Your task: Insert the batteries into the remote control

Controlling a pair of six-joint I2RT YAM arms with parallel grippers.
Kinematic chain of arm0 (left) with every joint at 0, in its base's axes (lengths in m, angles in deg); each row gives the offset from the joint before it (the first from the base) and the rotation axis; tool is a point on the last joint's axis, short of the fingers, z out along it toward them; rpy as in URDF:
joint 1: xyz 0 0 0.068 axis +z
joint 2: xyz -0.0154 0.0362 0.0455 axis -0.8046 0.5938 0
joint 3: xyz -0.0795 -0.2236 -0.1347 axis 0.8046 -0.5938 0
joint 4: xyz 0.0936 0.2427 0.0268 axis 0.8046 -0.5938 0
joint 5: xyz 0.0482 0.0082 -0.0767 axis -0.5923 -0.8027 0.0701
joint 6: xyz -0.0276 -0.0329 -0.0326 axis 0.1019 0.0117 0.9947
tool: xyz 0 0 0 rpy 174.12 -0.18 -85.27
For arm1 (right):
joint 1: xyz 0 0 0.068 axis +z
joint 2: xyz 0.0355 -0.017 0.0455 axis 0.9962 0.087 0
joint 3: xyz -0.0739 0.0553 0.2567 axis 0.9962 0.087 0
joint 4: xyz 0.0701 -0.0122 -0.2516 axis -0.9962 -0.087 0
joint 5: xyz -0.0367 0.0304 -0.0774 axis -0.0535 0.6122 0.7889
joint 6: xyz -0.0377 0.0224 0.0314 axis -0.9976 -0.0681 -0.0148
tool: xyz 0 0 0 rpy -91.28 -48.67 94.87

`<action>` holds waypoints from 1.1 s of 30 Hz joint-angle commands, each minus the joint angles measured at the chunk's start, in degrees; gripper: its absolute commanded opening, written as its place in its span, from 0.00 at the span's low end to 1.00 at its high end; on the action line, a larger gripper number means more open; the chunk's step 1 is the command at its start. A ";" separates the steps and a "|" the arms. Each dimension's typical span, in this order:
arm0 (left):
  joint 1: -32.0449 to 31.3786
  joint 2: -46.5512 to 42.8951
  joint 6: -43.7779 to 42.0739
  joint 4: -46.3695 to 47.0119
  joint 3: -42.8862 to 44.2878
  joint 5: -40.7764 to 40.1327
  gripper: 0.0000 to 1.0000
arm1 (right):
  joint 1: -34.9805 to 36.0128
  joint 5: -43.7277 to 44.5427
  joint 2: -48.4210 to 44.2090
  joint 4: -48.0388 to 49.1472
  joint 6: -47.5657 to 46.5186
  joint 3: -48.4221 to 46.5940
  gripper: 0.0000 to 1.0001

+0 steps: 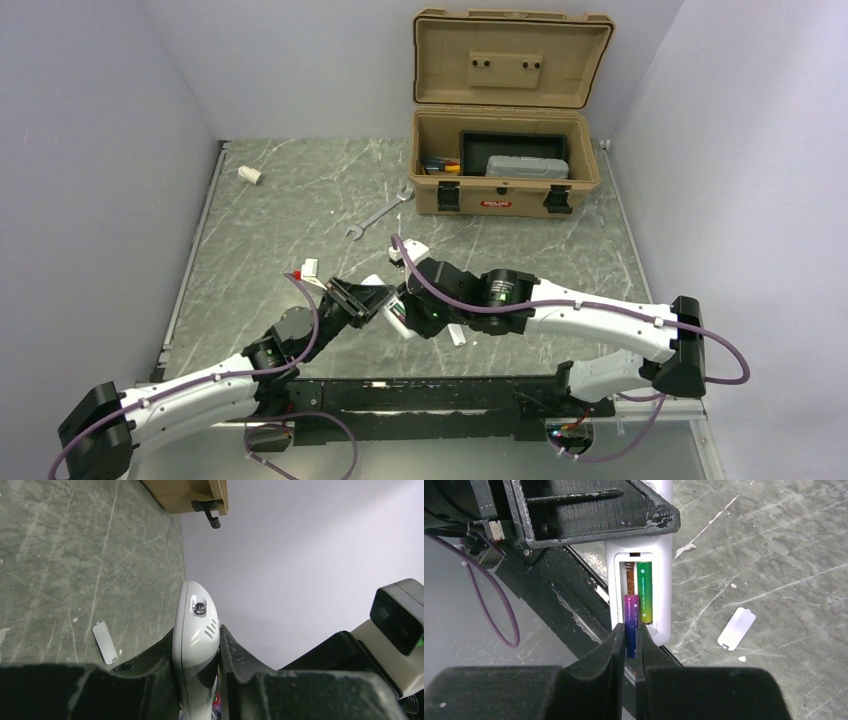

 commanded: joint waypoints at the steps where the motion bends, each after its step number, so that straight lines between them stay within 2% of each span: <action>1: -0.52 -0.06 2.46 4.79 0.14 -1.39 0.00 | 0.15 1.88 1.01 -0.37 -0.69 -3.04 0.00; 25: -0.59 -0.57 2.03 5.01 -0.06 -1.50 0.00 | 0.12 4.51 7.16 -0.25 -3.00 -6.80 0.03; 30: -0.61 -0.35 2.12 5.62 -0.33 -1.41 0.00 | 0.05 4.47 7.97 -0.50 -3.13 -7.07 0.06; 33: -0.60 -0.45 2.12 5.40 -0.34 -1.54 0.00 | 0.11 4.34 8.43 -0.60 -3.13 -7.07 0.14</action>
